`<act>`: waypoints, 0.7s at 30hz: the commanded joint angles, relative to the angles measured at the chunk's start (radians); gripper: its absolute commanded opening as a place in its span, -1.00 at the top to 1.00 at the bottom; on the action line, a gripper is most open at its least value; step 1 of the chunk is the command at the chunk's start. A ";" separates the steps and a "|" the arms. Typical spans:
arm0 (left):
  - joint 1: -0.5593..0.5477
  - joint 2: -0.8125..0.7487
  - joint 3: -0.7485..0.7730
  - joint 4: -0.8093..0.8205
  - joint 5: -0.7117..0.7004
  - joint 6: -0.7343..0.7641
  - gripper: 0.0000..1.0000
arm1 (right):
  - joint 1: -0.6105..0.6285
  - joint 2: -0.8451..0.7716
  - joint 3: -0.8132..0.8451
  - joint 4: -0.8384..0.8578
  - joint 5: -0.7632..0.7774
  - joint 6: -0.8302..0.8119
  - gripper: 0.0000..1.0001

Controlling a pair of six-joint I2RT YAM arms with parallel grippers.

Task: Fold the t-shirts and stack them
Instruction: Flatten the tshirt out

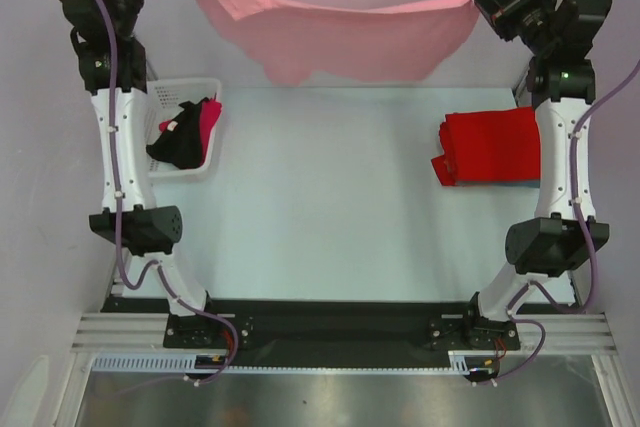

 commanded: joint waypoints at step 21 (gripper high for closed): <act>-0.028 -0.954 -1.848 0.286 -0.128 0.057 0.99 | -0.018 -0.055 -1.064 0.422 -0.159 -0.062 1.00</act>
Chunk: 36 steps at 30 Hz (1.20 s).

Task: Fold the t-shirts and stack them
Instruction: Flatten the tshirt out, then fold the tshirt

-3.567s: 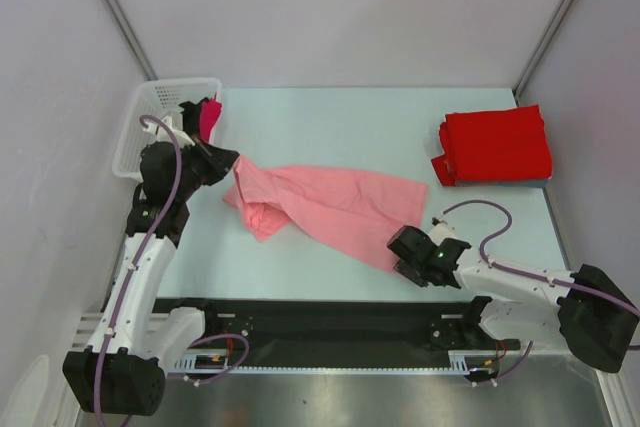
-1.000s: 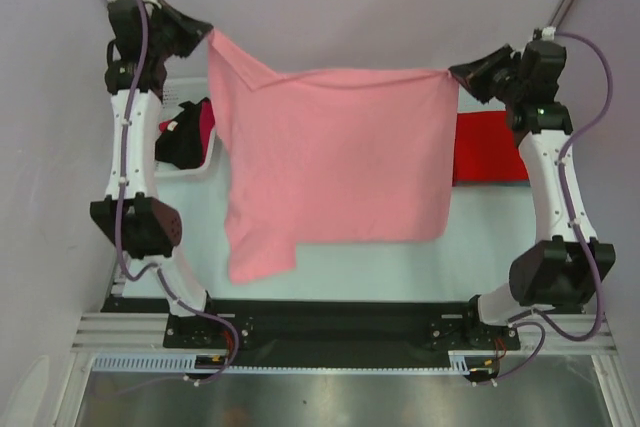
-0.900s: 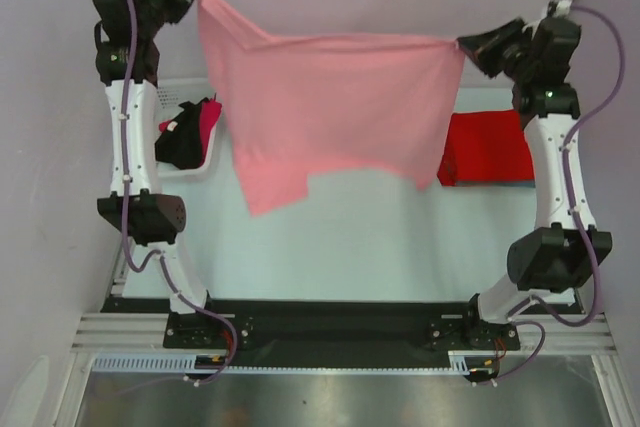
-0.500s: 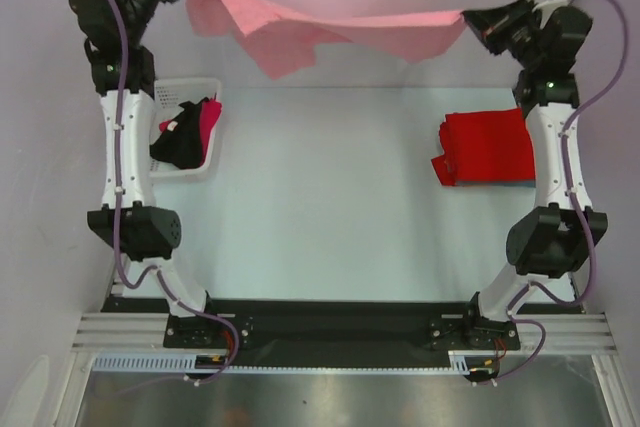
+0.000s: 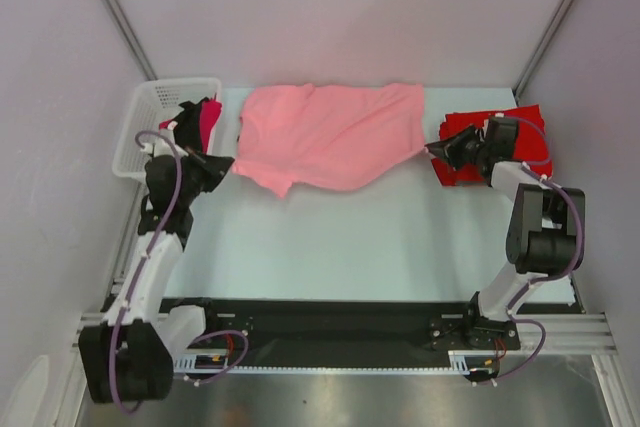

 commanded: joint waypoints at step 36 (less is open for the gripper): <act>-0.006 -0.655 -0.434 -0.313 -0.030 -0.023 0.99 | 0.016 -0.821 -0.672 -0.410 0.239 -0.316 1.00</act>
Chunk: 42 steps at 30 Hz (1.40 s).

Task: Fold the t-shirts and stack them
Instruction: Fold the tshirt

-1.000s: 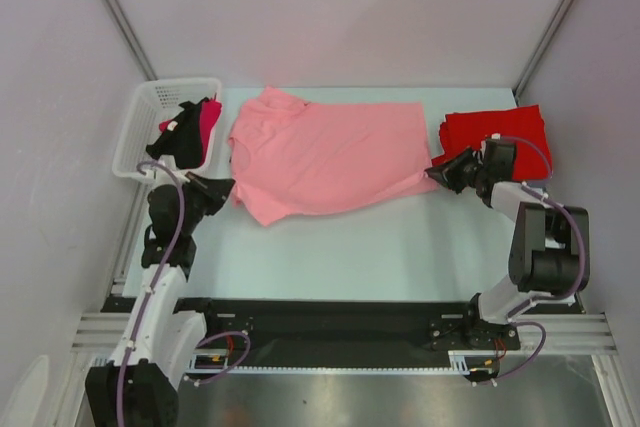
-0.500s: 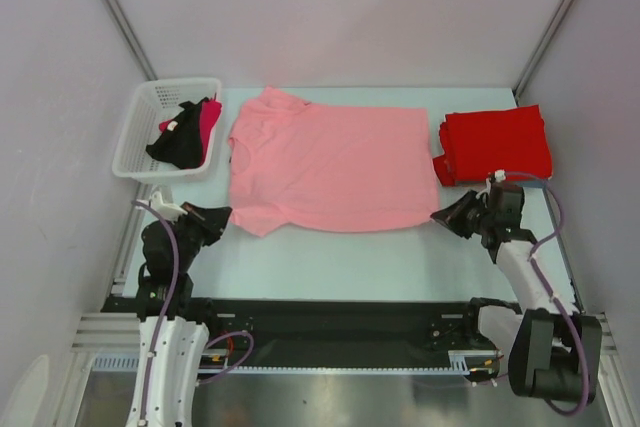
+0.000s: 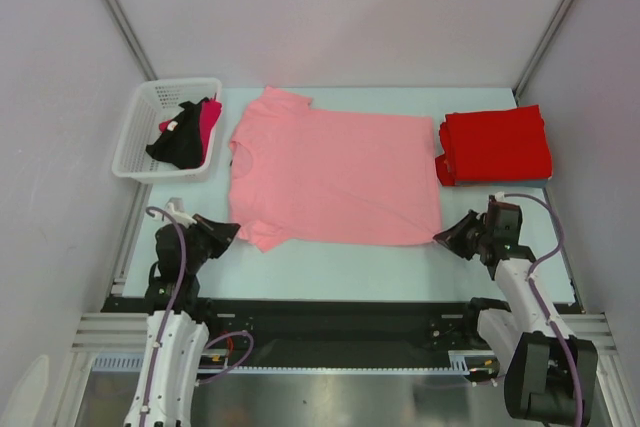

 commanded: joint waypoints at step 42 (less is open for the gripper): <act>-0.011 1.043 0.700 0.450 -0.039 -0.023 0.99 | 0.070 0.713 0.587 0.179 0.152 0.150 1.00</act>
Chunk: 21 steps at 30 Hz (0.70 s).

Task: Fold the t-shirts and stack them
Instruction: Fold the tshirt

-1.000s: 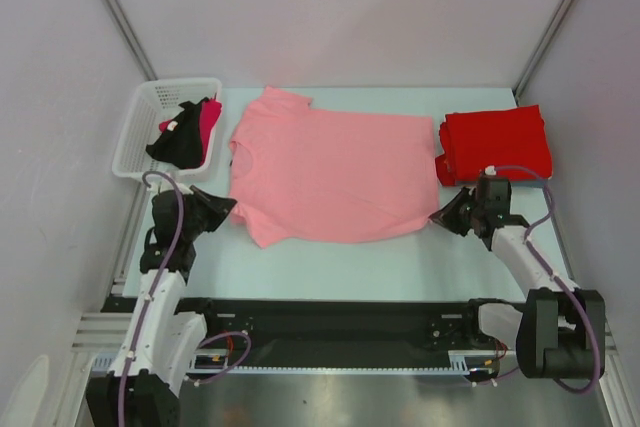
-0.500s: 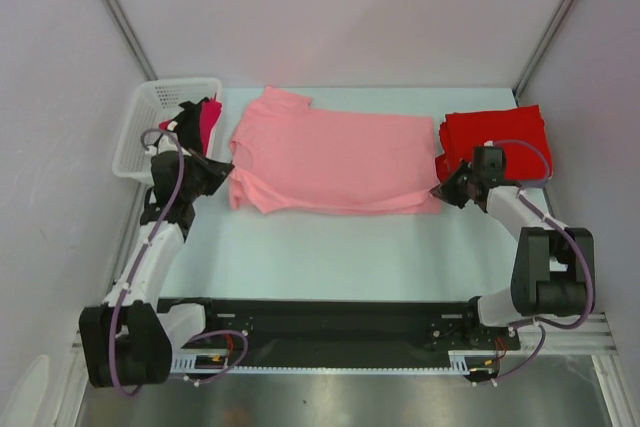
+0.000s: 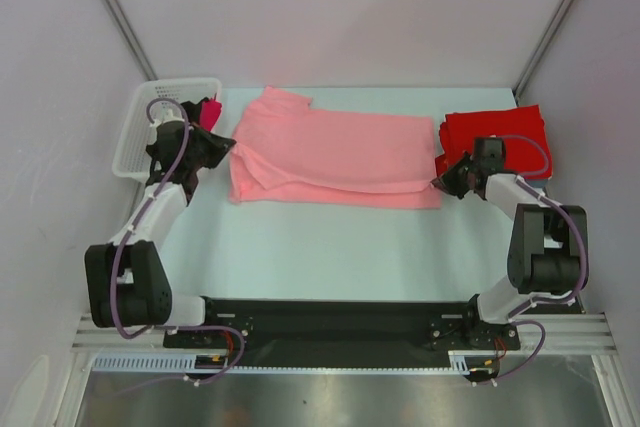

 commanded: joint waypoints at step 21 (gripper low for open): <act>-0.025 0.263 0.235 0.059 0.015 -0.005 0.99 | 0.024 0.082 0.111 0.055 0.056 0.036 1.00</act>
